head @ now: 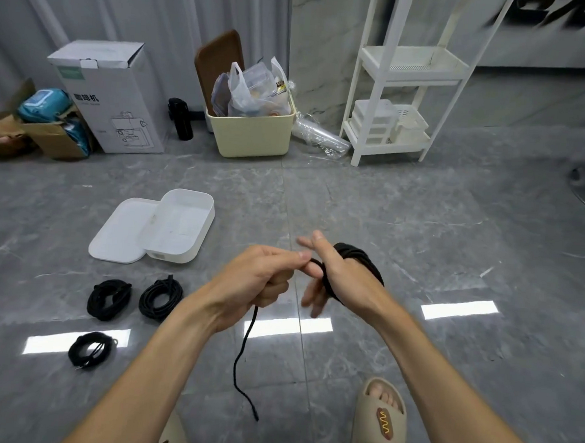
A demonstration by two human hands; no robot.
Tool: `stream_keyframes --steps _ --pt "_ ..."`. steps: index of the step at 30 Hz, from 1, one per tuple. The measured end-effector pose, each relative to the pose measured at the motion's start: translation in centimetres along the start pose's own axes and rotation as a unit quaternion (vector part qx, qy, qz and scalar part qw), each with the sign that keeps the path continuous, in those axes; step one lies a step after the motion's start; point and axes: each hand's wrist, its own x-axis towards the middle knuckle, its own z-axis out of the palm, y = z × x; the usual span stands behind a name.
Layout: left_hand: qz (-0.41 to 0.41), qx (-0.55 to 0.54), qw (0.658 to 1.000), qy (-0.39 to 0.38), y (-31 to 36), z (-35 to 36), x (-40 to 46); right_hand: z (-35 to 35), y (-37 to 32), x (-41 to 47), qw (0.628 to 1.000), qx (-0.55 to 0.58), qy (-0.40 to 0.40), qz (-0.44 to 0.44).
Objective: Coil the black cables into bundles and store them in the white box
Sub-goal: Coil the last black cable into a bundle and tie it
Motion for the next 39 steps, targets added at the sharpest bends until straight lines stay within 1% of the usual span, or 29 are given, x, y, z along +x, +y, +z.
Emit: stream_keyframes --steps 2,4,7,10,12,15,17,18,20,22,24,25,26,29,30,35,39 --pt "0.013 -0.005 1.000 0.017 0.2 0.0 -0.1 0.2 -0.4 -0.4 0.995 0.050 -0.084 0.025" --pt "0.027 -0.005 0.999 0.027 0.4 0.0 -0.2 0.3 -0.6 -0.8 0.978 0.118 -0.170 0.019" --pt "0.045 -0.005 0.998 0.038 0.7 0.1 -0.3 0.0 -1.0 -1.1 0.938 0.195 -0.284 0.030" --pt "0.058 0.014 0.996 0.064 0.8 -0.1 -0.3 -0.3 -1.4 -1.3 0.899 0.220 -0.377 0.037" --pt "0.063 0.027 0.993 0.097 0.8 -0.2 -0.2 -0.3 -1.6 -1.5 0.867 0.252 -0.429 0.022" --pt "0.074 0.026 0.988 0.132 0.5 -0.2 0.1 0.1 -1.8 -1.5 0.812 0.327 -0.483 -0.001" --pt "0.071 0.005 0.989 0.128 0.3 -0.2 0.1 0.6 -1.9 -1.5 0.777 0.376 -0.505 -0.024" --pt "0.069 -0.004 0.991 0.114 0.0 -0.2 0.2 0.8 -2.0 -1.6 0.762 0.399 -0.509 -0.036" --pt "0.069 -0.009 0.994 0.084 -0.5 0.2 0.5 1.1 -2.3 -1.7 0.742 0.439 -0.503 -0.064" --pt "0.067 0.025 0.995 0.071 -1.2 0.8 0.8 1.4 -2.6 -1.8 0.722 0.478 -0.488 -0.108" --pt "0.046 0.045 0.997 0.039 -1.5 1.4 0.7 1.3 -2.9 -1.8 0.700 0.537 -0.451 -0.133" --pt "0.036 0.028 0.999 0.016 -1.5 1.6 0.6 1.2 -3.0 -1.7 0.694 0.567 -0.423 -0.137" --pt "0.020 0.005 1.000 0.005 -1.5 1.7 0.4 1.0 -2.9 -1.6 0.692 0.592 -0.388 -0.139" --pt "-0.021 -0.087 0.996 0.000 -1.2 1.7 0.4 0.6 -2.7 -1.4 0.707 0.633 -0.284 -0.141" --pt "-0.031 -0.099 0.995 -0.007 -1.2 1.6 0.5 0.5 -2.7 -1.3 0.709 0.642 -0.256 -0.137" --pt "-0.119 -0.101 0.987 -0.026 -1.2 1.2 0.7 0.3 -3.1 -1.2 0.726 0.658 -0.150 -0.135" --pt "-0.144 -0.100 0.983 -0.046 -1.5 0.7 0.8 0.0 -3.0 -0.9 0.736 0.660 -0.086 -0.128"
